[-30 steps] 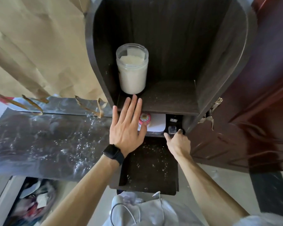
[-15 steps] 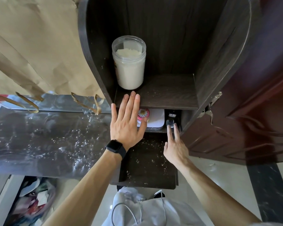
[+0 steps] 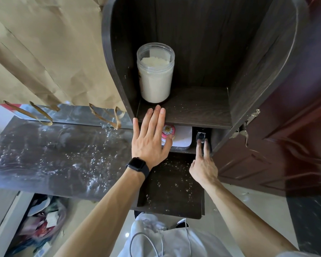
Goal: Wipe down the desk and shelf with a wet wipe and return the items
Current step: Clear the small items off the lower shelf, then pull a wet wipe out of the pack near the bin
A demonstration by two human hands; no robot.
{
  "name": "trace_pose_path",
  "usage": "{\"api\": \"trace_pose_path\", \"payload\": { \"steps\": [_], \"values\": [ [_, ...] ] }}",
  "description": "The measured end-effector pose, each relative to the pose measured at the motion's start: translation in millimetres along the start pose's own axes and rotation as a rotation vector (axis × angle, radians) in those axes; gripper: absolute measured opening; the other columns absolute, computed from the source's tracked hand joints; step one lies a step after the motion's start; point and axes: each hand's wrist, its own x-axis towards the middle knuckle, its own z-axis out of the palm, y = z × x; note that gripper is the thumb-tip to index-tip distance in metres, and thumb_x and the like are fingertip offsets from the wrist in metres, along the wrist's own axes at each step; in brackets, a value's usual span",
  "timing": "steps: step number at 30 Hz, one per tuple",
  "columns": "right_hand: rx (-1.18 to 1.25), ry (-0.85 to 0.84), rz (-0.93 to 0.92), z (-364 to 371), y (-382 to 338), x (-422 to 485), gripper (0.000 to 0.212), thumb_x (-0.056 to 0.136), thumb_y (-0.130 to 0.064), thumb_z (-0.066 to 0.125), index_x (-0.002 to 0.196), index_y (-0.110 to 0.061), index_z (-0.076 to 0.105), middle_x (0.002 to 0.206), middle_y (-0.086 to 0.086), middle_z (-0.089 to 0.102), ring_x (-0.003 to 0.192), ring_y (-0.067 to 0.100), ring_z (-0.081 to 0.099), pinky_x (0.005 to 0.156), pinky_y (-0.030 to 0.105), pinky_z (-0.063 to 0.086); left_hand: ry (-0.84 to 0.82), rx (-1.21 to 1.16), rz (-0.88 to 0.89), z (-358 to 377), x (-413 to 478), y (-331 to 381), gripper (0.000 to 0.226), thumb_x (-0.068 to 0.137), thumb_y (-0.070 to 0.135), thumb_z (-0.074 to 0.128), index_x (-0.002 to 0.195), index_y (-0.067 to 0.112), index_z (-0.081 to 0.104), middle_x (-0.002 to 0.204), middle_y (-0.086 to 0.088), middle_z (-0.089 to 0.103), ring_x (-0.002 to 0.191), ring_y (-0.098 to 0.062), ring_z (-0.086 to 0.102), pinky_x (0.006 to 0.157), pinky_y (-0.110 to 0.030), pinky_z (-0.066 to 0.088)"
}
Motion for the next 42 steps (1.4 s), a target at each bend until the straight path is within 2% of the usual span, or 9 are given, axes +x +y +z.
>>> {"api": "trace_pose_path", "payload": {
  "steps": [6,11,15,18,27,30,34,38,42],
  "values": [
    [0.020,-0.024,0.001,-3,2,2,0.087,0.089,-0.020,0.053,0.157,-0.026,-0.001,0.166,0.003,-0.006,0.110,0.033,0.064,0.071,0.037,0.058,-0.004,0.000,-0.005,2,1,-1,0.083,0.092,0.047,0.053,0.157,0.017,0.011,0.164,0.000,0.014,0.151,-0.013,0.001,0.120,-0.043,-0.009],
    [0.054,-0.053,0.010,-23,3,-2,0.072,0.094,-0.022,0.049,0.156,-0.029,0.013,0.167,0.001,-0.001,0.114,0.032,0.063,0.080,0.038,0.055,-0.025,-0.023,0.005,2,-1,-2,0.085,0.092,0.048,0.051,0.157,0.020,0.003,0.164,0.004,0.005,0.151,-0.012,-0.004,0.120,-0.044,-0.010],
    [0.107,-0.073,-0.003,-54,3,-30,0.052,0.099,-0.031,0.043,0.150,-0.033,0.032,0.152,0.004,0.045,0.126,0.028,0.054,0.099,0.040,0.048,-0.084,-0.057,0.033,-2,-2,-6,0.088,0.091,0.049,0.051,0.157,0.019,0.002,0.165,0.003,0.003,0.151,-0.013,-0.006,0.119,-0.047,-0.006],
    [0.158,0.046,-0.037,-81,1,-68,0.040,0.100,-0.033,0.044,0.141,-0.032,0.048,0.135,-0.003,0.061,0.126,0.020,0.051,0.104,0.036,0.044,-0.134,-0.082,0.067,-6,-2,-10,0.092,0.088,0.049,0.051,0.158,0.018,0.000,0.165,0.002,-0.002,0.151,-0.015,-0.010,0.118,-0.050,-0.005],
    [0.183,0.477,0.186,-118,1,-227,0.036,0.099,-0.037,0.052,0.133,-0.029,0.060,0.138,-0.009,0.058,0.137,0.013,0.040,0.111,0.024,0.027,-0.232,-0.158,0.135,-30,-13,-1,0.097,0.083,0.044,0.053,0.157,0.015,-0.002,0.165,-0.003,-0.007,0.152,-0.022,-0.007,0.119,-0.061,0.002],
    [0.192,0.527,0.365,-115,11,-298,0.038,0.100,-0.038,0.049,0.137,-0.030,0.056,0.144,-0.007,0.053,0.141,0.015,0.034,0.115,0.031,0.028,-0.248,-0.233,0.447,-45,-48,50,0.083,0.087,0.045,0.053,0.157,0.029,0.012,0.166,-0.002,-0.001,0.152,-0.022,-0.006,0.117,-0.062,0.000],
    [0.108,0.633,0.571,-100,30,-399,0.039,0.100,-0.037,0.048,0.134,-0.023,0.060,0.141,0.000,0.057,0.138,0.018,0.036,0.115,0.015,0.010,-0.313,-0.411,0.815,-78,-132,139,0.070,0.088,0.050,0.053,0.152,0.040,0.026,0.164,0.000,0.018,0.152,-0.023,0.004,0.118,-0.060,0.005],
    [0.067,0.700,0.844,-88,48,-506,0.041,0.101,-0.040,0.043,0.137,-0.027,0.056,0.142,-0.001,0.056,0.140,0.025,0.038,0.117,0.039,0.031,-0.452,-0.459,1.216,-122,-215,222,0.060,0.095,0.053,0.038,0.152,0.041,0.023,0.164,0.004,0.014,0.152,-0.018,0.002,0.121,-0.053,0.001],
    [0.008,0.760,1.088,-72,67,-618,0.049,0.097,-0.042,0.033,0.132,-0.023,0.062,0.136,0.004,0.061,0.134,0.031,0.047,0.111,0.045,0.038,-0.512,-0.486,1.463,-163,-300,295,0.058,0.096,0.054,0.038,0.151,0.042,0.025,0.163,0.004,0.019,0.151,-0.017,0.007,0.121,-0.053,0.005]
  ]
}}
